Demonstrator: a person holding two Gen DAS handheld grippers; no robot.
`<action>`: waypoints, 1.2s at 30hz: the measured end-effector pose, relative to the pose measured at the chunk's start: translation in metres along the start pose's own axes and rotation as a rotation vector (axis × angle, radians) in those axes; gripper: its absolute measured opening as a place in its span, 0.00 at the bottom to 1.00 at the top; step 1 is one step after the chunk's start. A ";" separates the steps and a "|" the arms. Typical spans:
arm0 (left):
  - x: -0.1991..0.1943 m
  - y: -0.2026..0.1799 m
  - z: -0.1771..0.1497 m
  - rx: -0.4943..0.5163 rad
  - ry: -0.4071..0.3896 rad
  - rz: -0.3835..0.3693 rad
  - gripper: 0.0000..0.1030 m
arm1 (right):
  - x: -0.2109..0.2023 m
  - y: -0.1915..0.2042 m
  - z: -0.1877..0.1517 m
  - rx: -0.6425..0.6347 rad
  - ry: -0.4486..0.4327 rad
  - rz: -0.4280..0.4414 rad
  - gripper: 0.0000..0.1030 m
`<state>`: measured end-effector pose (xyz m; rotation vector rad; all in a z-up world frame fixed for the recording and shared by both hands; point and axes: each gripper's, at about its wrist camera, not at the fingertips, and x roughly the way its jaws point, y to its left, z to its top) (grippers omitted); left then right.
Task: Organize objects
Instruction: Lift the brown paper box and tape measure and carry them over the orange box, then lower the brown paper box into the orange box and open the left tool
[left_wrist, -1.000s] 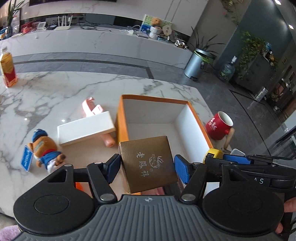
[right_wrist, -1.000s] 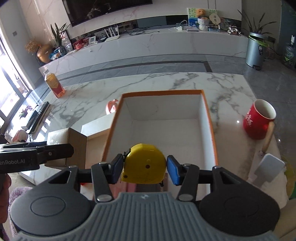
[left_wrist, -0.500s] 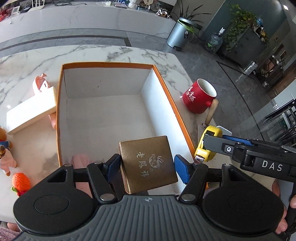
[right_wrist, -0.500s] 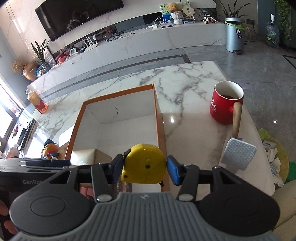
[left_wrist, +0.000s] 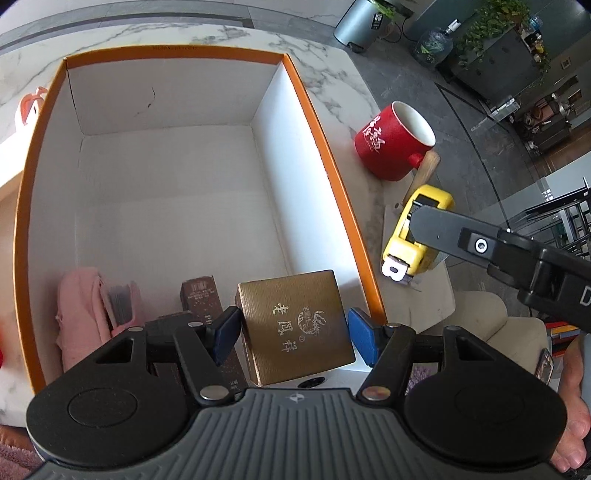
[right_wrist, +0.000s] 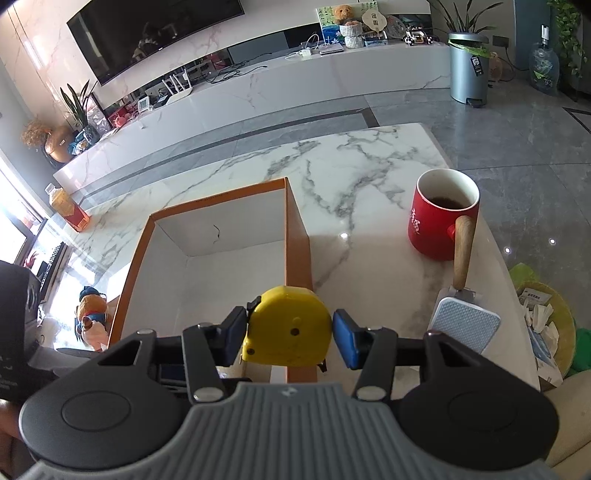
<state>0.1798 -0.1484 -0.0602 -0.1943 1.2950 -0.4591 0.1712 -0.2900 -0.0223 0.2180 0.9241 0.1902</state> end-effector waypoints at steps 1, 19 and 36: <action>0.003 -0.002 -0.001 -0.004 0.014 0.011 0.72 | 0.001 0.000 0.000 -0.002 0.004 0.001 0.51; 0.027 -0.017 -0.019 0.084 0.118 0.146 0.74 | 0.008 0.005 -0.003 -0.007 0.021 -0.009 0.52; 0.000 0.007 -0.033 0.091 0.096 0.093 0.78 | 0.010 0.013 -0.009 -0.016 0.046 -0.014 0.51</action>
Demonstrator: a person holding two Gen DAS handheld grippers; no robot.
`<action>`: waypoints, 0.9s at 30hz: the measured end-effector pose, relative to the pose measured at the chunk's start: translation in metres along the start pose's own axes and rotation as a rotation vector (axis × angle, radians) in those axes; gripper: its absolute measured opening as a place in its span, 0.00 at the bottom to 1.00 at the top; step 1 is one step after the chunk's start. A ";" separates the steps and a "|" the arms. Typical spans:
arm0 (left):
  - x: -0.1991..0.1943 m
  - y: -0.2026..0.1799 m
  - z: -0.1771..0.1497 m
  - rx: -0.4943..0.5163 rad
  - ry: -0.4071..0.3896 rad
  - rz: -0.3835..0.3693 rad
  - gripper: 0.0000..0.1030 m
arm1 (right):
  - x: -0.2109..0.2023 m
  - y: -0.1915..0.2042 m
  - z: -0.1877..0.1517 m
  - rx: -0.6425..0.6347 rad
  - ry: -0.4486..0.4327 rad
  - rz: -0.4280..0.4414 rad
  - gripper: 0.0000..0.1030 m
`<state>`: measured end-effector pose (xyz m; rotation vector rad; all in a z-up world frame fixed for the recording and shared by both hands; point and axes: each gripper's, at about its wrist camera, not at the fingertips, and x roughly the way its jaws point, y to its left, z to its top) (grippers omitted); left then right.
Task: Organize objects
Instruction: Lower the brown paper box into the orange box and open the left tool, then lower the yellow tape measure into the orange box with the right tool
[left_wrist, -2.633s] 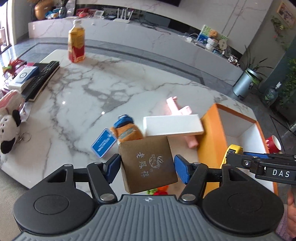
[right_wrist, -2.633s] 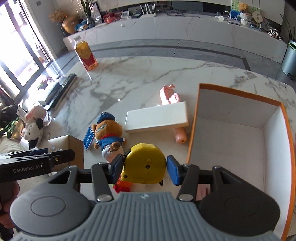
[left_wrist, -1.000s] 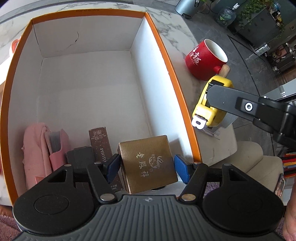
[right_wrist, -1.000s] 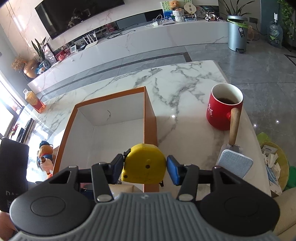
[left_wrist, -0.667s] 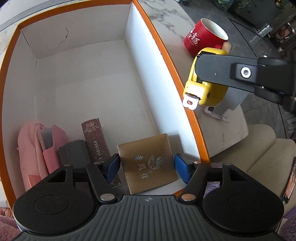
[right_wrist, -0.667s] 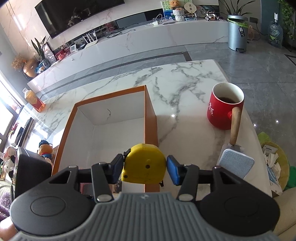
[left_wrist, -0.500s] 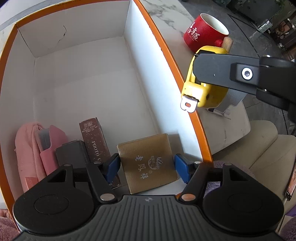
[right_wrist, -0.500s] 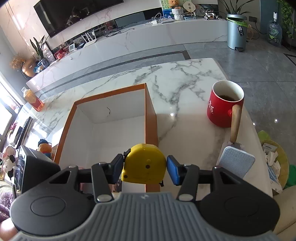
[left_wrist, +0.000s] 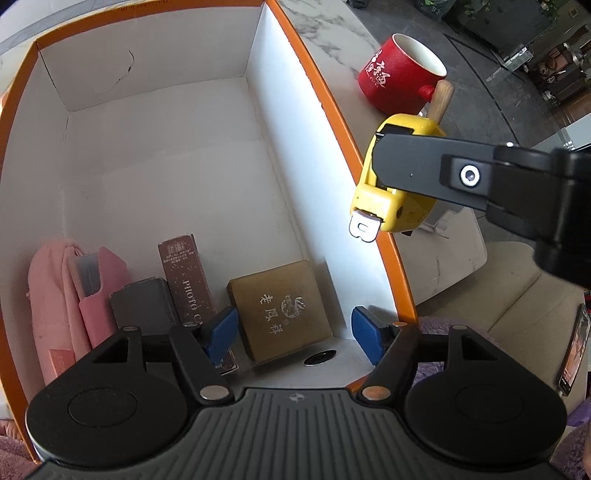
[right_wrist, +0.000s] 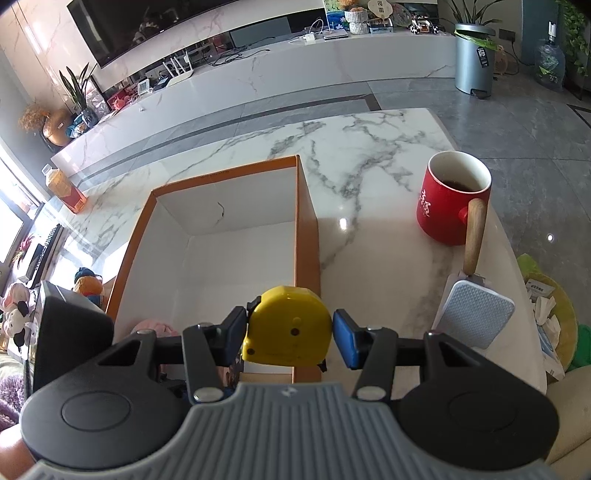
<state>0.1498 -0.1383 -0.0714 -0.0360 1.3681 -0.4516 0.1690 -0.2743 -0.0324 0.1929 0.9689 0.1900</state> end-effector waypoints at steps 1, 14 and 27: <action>-0.006 0.000 -0.002 0.007 -0.017 -0.001 0.78 | -0.001 0.001 0.000 -0.002 0.000 0.000 0.51; -0.093 0.034 -0.006 0.047 -0.240 0.144 0.75 | 0.008 0.028 0.004 -0.092 0.044 0.014 0.52; -0.089 0.061 0.013 -0.004 -0.348 0.155 0.73 | 0.059 0.057 0.009 -0.220 0.185 -0.087 0.51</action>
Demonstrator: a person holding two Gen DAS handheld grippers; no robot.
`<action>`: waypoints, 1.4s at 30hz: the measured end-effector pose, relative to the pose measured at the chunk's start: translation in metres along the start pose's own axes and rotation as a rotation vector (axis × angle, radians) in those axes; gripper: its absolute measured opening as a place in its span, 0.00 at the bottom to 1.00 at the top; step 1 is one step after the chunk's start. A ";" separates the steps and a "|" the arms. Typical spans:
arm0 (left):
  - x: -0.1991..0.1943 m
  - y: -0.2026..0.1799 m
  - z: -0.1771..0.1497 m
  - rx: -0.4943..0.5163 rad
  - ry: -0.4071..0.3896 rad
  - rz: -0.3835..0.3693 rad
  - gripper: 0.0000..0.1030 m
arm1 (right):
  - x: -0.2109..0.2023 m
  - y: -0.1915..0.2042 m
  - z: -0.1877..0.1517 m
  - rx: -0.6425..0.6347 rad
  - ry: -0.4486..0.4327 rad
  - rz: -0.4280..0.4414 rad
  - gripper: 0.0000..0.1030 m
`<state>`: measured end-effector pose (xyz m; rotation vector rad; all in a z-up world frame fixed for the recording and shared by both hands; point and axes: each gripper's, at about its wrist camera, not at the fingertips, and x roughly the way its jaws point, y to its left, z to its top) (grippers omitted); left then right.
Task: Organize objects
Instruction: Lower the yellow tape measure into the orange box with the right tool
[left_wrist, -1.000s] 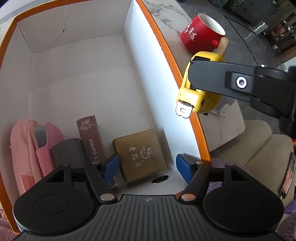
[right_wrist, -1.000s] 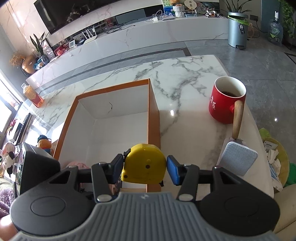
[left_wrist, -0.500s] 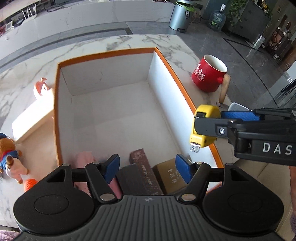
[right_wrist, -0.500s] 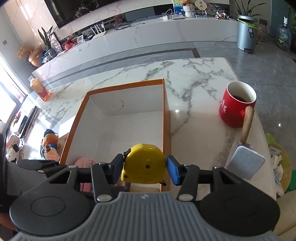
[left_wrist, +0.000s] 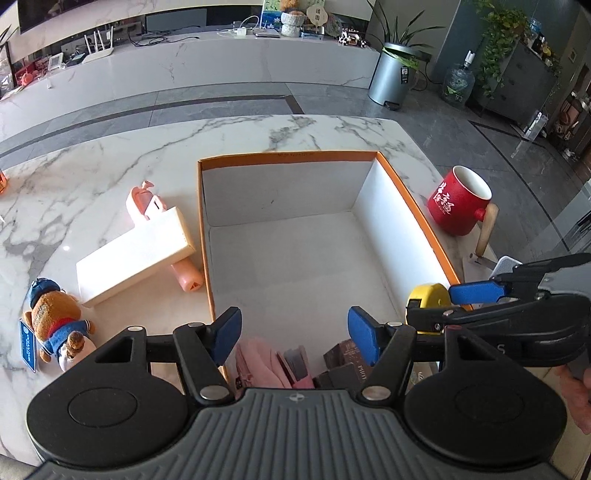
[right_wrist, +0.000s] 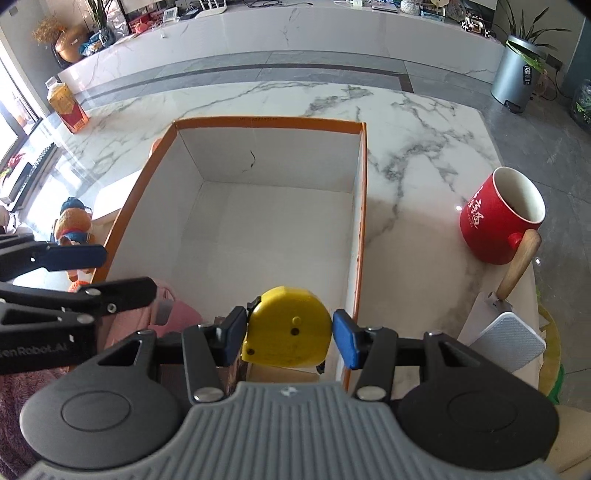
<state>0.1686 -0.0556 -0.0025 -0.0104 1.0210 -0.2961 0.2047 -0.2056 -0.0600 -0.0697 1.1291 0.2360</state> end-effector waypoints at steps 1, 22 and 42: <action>0.000 0.003 0.001 -0.006 -0.004 -0.002 0.73 | 0.004 0.002 0.000 -0.009 0.013 -0.013 0.51; 0.009 0.025 0.002 -0.047 -0.019 -0.050 0.73 | 0.071 0.051 0.015 -0.244 0.253 -0.163 0.52; 0.005 0.049 -0.002 -0.095 -0.037 -0.073 0.73 | 0.094 0.065 0.029 -0.262 0.512 -0.203 0.55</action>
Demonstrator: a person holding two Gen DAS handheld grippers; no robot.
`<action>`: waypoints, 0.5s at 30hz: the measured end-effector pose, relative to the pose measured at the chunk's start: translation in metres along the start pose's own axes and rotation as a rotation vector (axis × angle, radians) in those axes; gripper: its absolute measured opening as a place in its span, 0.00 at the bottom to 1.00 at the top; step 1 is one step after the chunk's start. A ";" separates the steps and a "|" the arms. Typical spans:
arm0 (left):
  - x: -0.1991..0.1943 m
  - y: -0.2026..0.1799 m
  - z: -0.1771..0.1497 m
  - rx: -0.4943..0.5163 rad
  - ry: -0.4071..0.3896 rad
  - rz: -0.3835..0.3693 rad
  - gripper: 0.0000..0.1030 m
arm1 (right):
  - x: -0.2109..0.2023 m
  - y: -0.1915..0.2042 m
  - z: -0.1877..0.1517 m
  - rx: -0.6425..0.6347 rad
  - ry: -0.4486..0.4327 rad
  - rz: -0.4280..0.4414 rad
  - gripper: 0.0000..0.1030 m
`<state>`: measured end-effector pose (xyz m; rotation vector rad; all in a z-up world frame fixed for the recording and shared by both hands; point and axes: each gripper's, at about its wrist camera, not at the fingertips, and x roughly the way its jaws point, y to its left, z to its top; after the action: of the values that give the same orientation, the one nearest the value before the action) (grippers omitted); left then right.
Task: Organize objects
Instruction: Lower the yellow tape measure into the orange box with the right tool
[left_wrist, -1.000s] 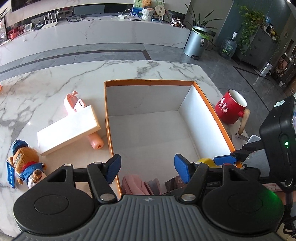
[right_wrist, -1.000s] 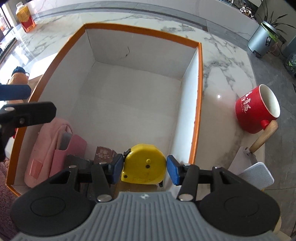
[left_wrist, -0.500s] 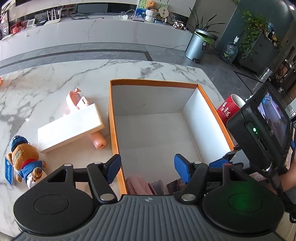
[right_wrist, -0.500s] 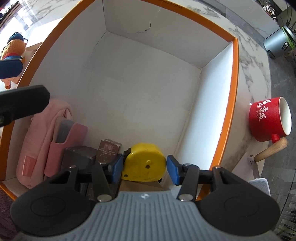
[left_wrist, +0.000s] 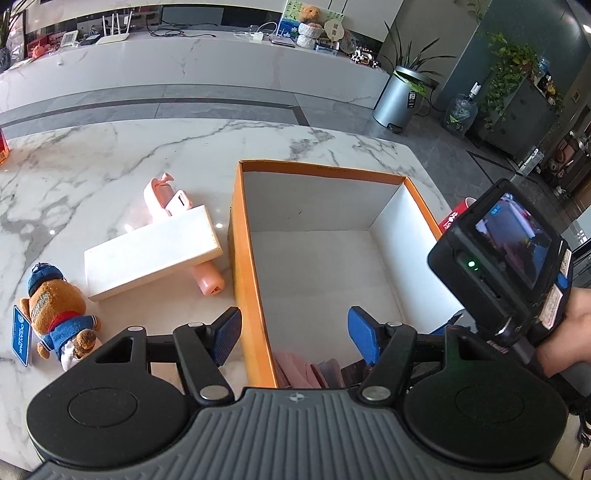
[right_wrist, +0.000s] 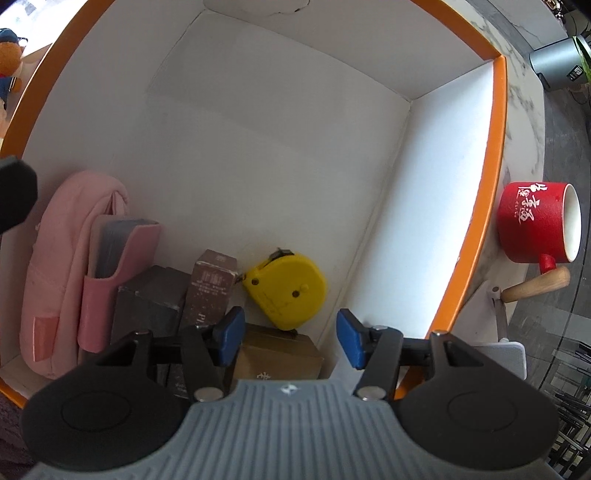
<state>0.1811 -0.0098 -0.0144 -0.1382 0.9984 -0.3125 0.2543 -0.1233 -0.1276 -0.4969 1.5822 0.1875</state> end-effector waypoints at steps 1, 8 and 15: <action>0.000 0.001 0.000 -0.003 -0.001 0.002 0.73 | -0.003 -0.001 -0.001 -0.002 -0.010 0.019 0.51; -0.002 0.004 -0.002 -0.009 -0.007 0.000 0.73 | -0.013 0.009 -0.006 -0.207 -0.139 -0.002 0.30; -0.001 0.003 -0.001 -0.003 -0.004 0.011 0.73 | 0.007 0.016 0.000 -0.330 -0.134 0.023 0.32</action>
<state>0.1803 -0.0069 -0.0147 -0.1363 0.9954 -0.3002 0.2473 -0.1108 -0.1369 -0.7070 1.4313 0.4949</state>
